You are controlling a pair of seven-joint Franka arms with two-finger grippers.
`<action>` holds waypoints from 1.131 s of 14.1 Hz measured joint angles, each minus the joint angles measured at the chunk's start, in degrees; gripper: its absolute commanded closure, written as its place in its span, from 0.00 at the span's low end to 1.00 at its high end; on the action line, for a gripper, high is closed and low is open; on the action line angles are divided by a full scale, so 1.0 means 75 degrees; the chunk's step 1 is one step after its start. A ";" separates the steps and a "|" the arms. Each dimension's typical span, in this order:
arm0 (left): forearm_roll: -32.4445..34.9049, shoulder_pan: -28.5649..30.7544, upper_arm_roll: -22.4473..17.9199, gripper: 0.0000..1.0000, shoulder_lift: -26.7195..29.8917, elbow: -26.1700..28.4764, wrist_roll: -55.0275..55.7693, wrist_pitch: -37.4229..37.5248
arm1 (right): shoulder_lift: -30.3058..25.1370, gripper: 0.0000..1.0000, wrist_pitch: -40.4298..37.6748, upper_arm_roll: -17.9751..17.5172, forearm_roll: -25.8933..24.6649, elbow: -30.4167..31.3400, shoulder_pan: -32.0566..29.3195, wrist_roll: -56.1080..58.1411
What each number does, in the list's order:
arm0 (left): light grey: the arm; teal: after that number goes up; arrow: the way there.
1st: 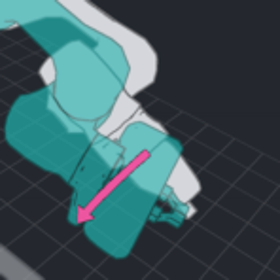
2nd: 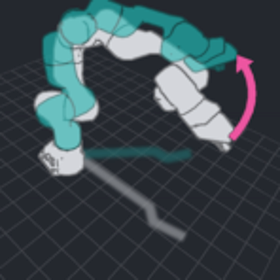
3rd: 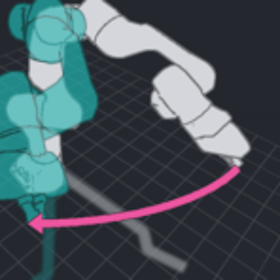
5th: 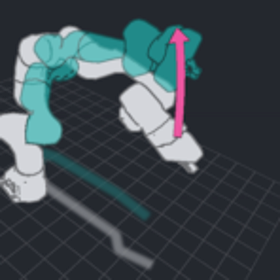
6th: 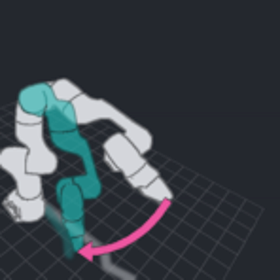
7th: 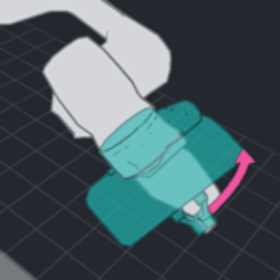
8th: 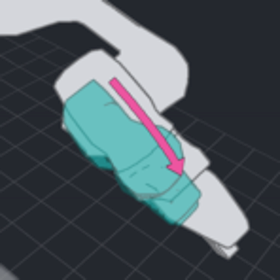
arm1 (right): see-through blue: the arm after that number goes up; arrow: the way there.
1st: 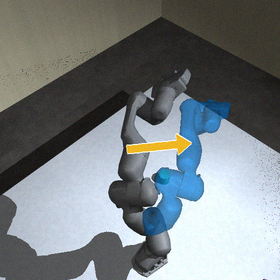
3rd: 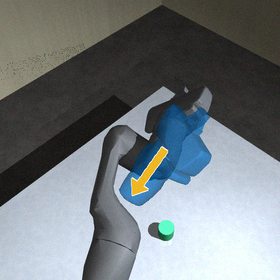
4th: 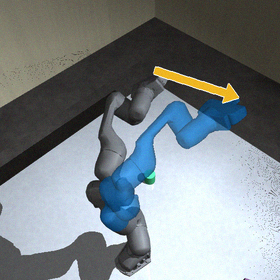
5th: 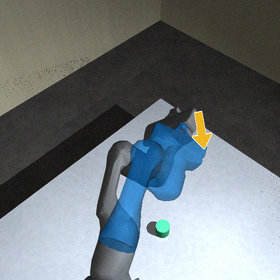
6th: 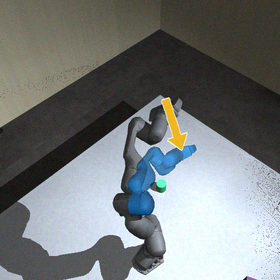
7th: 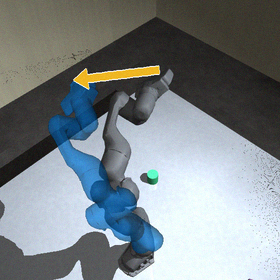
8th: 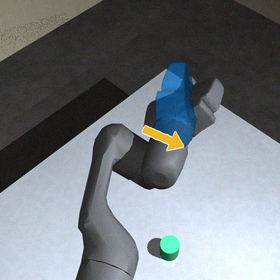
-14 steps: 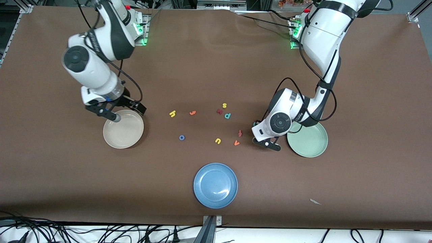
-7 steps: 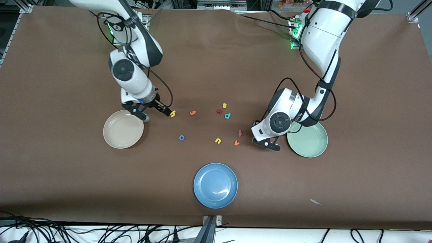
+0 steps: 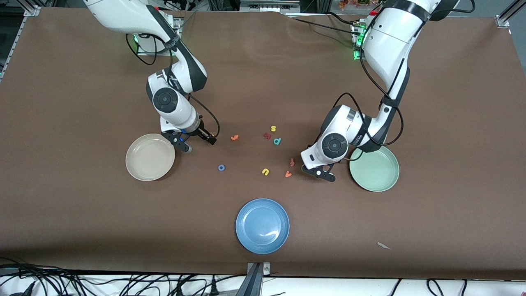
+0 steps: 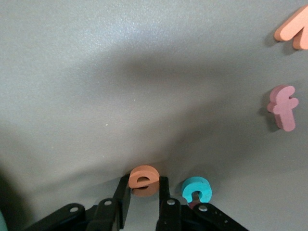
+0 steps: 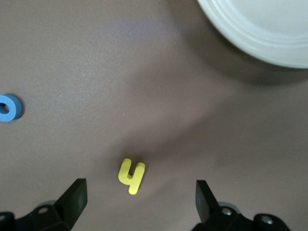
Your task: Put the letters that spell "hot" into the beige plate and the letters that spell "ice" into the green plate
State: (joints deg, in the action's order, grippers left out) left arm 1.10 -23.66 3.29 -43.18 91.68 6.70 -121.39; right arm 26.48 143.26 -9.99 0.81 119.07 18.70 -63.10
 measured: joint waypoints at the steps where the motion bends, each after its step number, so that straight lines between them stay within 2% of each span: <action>1: 0.0000 0.0000 -0.0001 0.96 0.0001 0.0000 0.0001 0.0000 | 0.0139 0.00 0.0000 0.0000 -0.0001 -0.0112 0.0082 -0.0142; 5: 0.0000 0.0042 -0.0058 1.00 0.0080 -0.0073 0.0003 0.0001 | 0.0527 0.01 0.0000 0.0045 -0.0071 -0.0396 0.0295 -0.0381; 7: 0.0000 0.0075 -0.0091 1.00 0.0217 -0.0079 0.0003 0.0072 | 0.0579 0.05 0.0000 0.0094 -0.0178 -0.0407 0.0295 -0.0383; 11: 0.0201 0.0211 -0.0278 1.00 0.0443 -0.0083 -0.0016 0.0357 | 0.0633 0.24 0.0001 0.0158 -0.0305 -0.0416 0.0295 -0.0384; 16: 0.0511 0.0940 -0.0332 1.00 0.0648 -0.0084 -0.0636 0.0509 | 0.0680 0.48 0.0030 0.0158 -0.0336 -0.0472 0.0310 -0.0388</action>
State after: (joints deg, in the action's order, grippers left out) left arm 4.93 -16.61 0.80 -38.31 91.05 1.93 -117.57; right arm 31.58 143.49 -8.81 -1.71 115.53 21.02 -66.01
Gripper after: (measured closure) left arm 0.722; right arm 0.330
